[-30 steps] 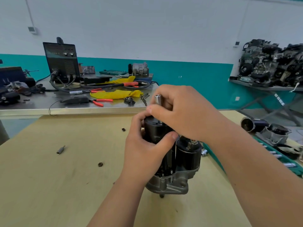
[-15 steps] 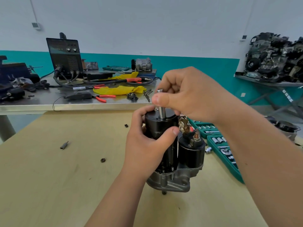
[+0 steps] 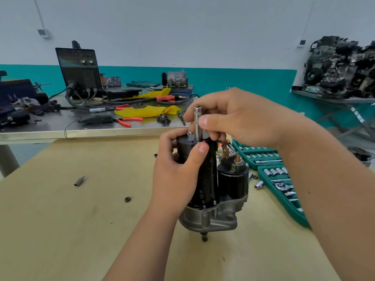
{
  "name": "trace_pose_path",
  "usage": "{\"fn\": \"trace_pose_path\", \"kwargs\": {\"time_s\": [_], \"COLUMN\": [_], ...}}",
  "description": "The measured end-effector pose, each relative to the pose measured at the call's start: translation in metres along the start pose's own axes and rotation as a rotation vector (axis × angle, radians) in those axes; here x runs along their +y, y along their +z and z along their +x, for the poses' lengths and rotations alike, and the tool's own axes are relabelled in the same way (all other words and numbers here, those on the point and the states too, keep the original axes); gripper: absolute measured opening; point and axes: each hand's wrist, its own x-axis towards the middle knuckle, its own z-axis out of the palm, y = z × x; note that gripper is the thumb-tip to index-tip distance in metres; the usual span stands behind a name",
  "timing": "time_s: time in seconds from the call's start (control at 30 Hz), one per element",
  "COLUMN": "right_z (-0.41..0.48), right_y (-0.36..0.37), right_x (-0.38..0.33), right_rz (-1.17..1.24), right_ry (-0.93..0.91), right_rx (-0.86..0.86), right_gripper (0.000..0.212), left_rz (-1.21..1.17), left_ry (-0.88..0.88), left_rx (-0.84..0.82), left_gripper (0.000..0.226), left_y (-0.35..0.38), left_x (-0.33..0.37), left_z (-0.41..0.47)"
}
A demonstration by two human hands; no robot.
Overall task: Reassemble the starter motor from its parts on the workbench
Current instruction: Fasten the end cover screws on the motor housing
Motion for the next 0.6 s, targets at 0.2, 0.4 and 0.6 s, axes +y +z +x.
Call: {"fn": "trace_pose_path", "kwargs": {"time_s": [0.2,0.4,0.6], "right_z": [0.000,-0.008,-0.013], "right_y": [0.016,0.034,0.002], "right_x": [0.001,-0.001,0.002], "right_rz": [-0.040,-0.198,0.122], "right_ry": [0.013,0.049,-0.012], "right_rx": [0.251,0.491,0.050], "right_gripper": [0.020,0.030,0.016], "left_rz": [-0.030,-0.022,-0.032], "left_ry": [0.040,0.039,0.042], "left_rx": [-0.013,-0.033,-0.035], "left_gripper": [0.038,0.037,0.038], "left_y": [0.001,0.004,0.002], "left_x": [0.000,0.001,0.003], "left_z": [-0.004,-0.005,-0.006]}}
